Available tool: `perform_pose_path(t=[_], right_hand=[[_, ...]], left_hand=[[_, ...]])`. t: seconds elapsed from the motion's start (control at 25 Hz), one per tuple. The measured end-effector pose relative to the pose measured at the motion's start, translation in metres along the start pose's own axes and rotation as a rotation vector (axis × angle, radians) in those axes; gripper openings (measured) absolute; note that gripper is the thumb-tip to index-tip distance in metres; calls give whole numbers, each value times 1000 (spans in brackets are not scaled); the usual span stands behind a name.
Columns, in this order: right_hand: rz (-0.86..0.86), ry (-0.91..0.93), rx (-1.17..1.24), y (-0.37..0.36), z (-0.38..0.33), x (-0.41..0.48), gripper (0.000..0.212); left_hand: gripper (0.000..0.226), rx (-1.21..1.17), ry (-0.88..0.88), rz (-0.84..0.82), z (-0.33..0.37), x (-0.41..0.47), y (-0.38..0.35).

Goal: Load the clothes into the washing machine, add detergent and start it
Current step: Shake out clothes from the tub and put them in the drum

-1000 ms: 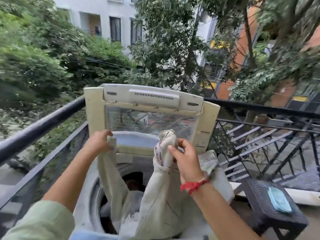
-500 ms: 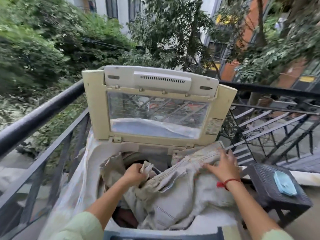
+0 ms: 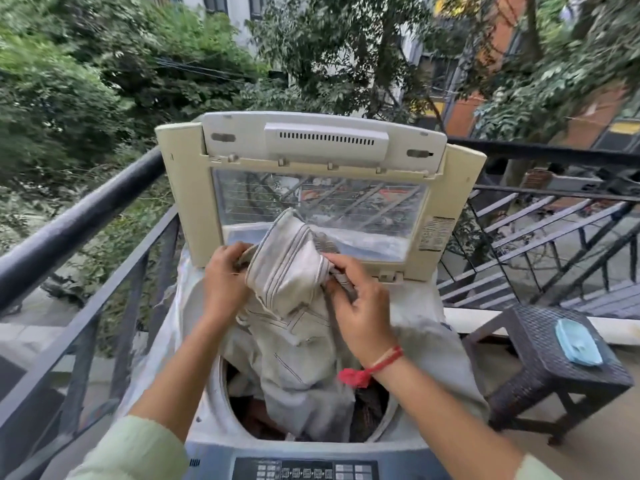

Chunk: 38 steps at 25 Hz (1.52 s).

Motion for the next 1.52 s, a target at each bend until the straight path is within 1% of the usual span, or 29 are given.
perform_pose_path(t=[0.08,0.12,0.2,0.24,0.28,0.32,0.36,0.4,0.44,0.48,0.52,0.56,0.64,0.68,0.76,0.8,0.92,0.96,1.04,1.12,1.16,1.24,1.28,1.32,1.36,1.4,1.44,1.48,1.52], right_hand=[[-140,-68,-30,-34,17,-1,36],[-332,-143,-113,-54,34,-2,41],[-868,-337,-269,-85,69,-22,50],[-1021,-393,-258,-84,82,-35,52],[-999,-417,-194,-71,89,-39,51],[-864,-447,-122,-46,98,-36,48],[-682,-478,-136,-12,112,-34,45],[-527,-522,-220,26,132,-36,48],[-458,-594,-357,64,154,-43,55],[-461,-674,-453,97,175,-55,63],[-528,-789,-453,121,193,-75,68],[-603,-872,-352,132,207,-97,71],[-558,-954,-69,135,217,-134,65],[-463,-961,-33,134,214,-142,58],[-322,-977,-44,133,204,-155,50],[-281,-956,-143,133,200,-158,47],[-203,-833,-699,130,164,-154,31],[-175,-767,-787,124,147,-145,28],[-91,-593,-712,106,107,-113,29],[-18,-362,-418,82,54,-63,36],[-38,-247,-272,67,28,-36,38],[-154,-83,-80,29,-12,6,36],[-215,-22,-74,7,-21,17,35],[-235,36,-153,-17,-19,20,36],[-235,66,-319,-37,-6,17,38],[-261,37,-530,-55,22,6,42],[-400,-87,-668,-68,57,-10,47],[-664,-264,-702,-78,95,-33,51],[-1075,-442,-742,-81,130,-70,49]], left_hand=[[25,57,55,3,-16,7,18],[24,161,109,-75,-30,9,18],[30,321,248,-293,-61,9,11],[33,341,278,-327,-66,7,8],[32,338,268,-306,-65,7,7],[32,322,219,-279,-58,6,0],[36,302,142,-292,-46,2,-12],[47,302,51,-396,-31,-6,-34],[64,325,-40,-578,-17,-19,-64],[83,389,-106,-791,-5,-38,-98],[99,477,-151,-993,2,-61,-134],[110,545,-184,-1147,6,-83,-166],[113,561,-225,-1289,7,-123,-218],[106,529,-263,-1295,8,-137,-233],[90,498,-377,-1194,11,-148,-244],[83,496,-429,-1102,12,-144,-241],[73,452,-616,-791,19,-123,-206],[72,432,-669,-674,20,-116,-188],[67,338,-659,-469,20,-96,-144],[65,288,-511,-327,20,-67,-89],[64,280,-414,-296,18,-50,-61],[58,324,-286,-297,5,-16,-17],[54,378,-251,-316,-3,-2,-3],[51,460,-220,-350,-15,7,7],[50,565,-193,-424,-29,12,9],[50,676,-134,-555,-51,11,4],[51,780,-58,-712,-71,5,-4],[53,851,15,-858,-91,-4,-14],[56,865,50,-960,-103,-14,-26]])
Point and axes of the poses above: each hand's wrist, its own x-axis towards the middle knuckle, its own y-axis out of the back of the hand, z = x × y, the point moved 5 cm from there along x, towards the middle knuckle, and after that the axes turned 5 degrees about -z, right-handed, at the moved point
